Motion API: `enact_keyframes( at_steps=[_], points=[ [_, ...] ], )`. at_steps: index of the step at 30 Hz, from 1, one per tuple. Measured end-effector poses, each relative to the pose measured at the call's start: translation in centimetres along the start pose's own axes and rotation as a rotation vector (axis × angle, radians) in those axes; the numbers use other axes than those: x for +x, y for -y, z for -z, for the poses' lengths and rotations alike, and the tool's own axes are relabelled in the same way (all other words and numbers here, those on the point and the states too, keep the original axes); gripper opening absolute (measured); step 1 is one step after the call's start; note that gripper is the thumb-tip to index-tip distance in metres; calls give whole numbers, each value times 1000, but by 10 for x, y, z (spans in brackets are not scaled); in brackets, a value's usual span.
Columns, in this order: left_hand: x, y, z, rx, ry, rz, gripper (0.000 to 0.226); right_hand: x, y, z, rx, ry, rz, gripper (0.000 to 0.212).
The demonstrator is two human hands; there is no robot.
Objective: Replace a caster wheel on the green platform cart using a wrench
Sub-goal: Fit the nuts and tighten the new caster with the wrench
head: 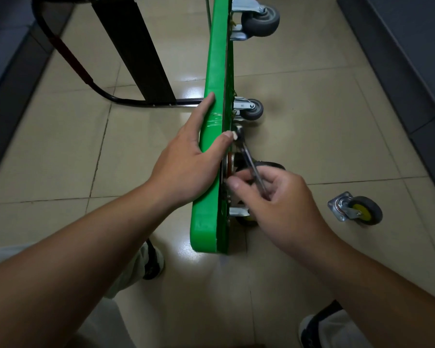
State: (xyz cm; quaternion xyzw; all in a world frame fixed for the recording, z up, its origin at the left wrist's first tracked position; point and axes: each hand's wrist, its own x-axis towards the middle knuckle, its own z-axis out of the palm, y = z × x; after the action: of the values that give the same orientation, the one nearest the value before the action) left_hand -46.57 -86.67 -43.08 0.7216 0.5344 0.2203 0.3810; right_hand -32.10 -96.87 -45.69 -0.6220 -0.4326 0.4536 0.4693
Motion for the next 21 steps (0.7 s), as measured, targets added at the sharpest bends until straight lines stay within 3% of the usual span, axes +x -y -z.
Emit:
enact_keyframes(
  at_steps=[5,7,11,17,21],
  points=[
    [1,1,0,-7,13,-2,71,-25,34,48,-407,-22,178,27],
    [1,1,0,-11,17,1,71,-33,47,61,-495,-27,169,31],
    [0,1,0,-14,16,-9,71,-40,64,66,-534,-87,245,24],
    [0,1,0,4,2,-3,68,-49,57,50,-346,-236,407,20],
    [2,2,-1,13,-7,1,66,-51,54,42,-362,-134,603,11]
  ],
)
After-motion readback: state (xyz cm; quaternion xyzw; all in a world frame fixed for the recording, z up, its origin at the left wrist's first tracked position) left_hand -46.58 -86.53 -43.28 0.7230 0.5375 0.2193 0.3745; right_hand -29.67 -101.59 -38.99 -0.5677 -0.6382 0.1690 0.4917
